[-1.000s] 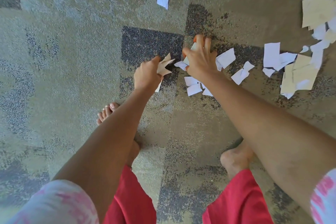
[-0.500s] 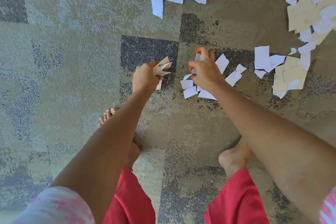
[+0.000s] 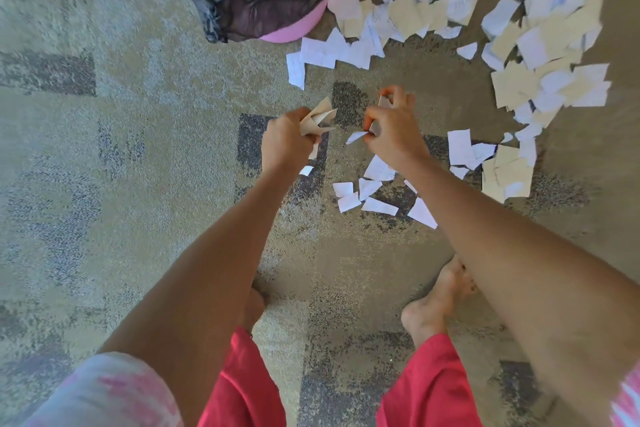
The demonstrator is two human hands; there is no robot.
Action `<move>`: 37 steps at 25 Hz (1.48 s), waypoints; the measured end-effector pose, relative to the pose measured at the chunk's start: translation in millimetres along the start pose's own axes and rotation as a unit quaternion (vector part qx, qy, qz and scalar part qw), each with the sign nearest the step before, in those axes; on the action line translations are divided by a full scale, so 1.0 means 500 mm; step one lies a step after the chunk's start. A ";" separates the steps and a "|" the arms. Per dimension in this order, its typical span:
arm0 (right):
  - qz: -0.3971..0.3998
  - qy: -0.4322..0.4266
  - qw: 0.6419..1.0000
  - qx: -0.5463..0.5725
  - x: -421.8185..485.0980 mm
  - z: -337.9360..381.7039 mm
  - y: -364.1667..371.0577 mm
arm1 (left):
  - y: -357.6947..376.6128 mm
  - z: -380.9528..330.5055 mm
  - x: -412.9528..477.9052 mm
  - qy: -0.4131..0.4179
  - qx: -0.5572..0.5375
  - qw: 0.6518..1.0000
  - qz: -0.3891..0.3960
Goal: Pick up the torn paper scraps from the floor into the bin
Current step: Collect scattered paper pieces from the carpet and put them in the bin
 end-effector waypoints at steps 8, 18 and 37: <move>-0.146 0.030 0.986 0.073 0.040 0.016 -0.221 | -0.091 -0.194 0.000 0.102 -0.046 0.994 -0.016; -0.290 0.017 0.932 0.217 0.120 0.169 -0.473 | -0.281 -0.367 0.035 0.171 -0.177 0.963 -0.115; -0.260 -0.001 0.948 0.185 0.284 0.298 -0.445 | -0.396 -0.322 0.170 0.153 -0.087 0.964 -0.201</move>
Point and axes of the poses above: each hand's wrist, its own x-axis towards the middle knuckle, its own y-axis out of the palm, z = x × y, the point moved 7 cm from there along x, towards the middle knuckle, and after that the axes turned 11 degrees about -x, right-handed, at the moved point
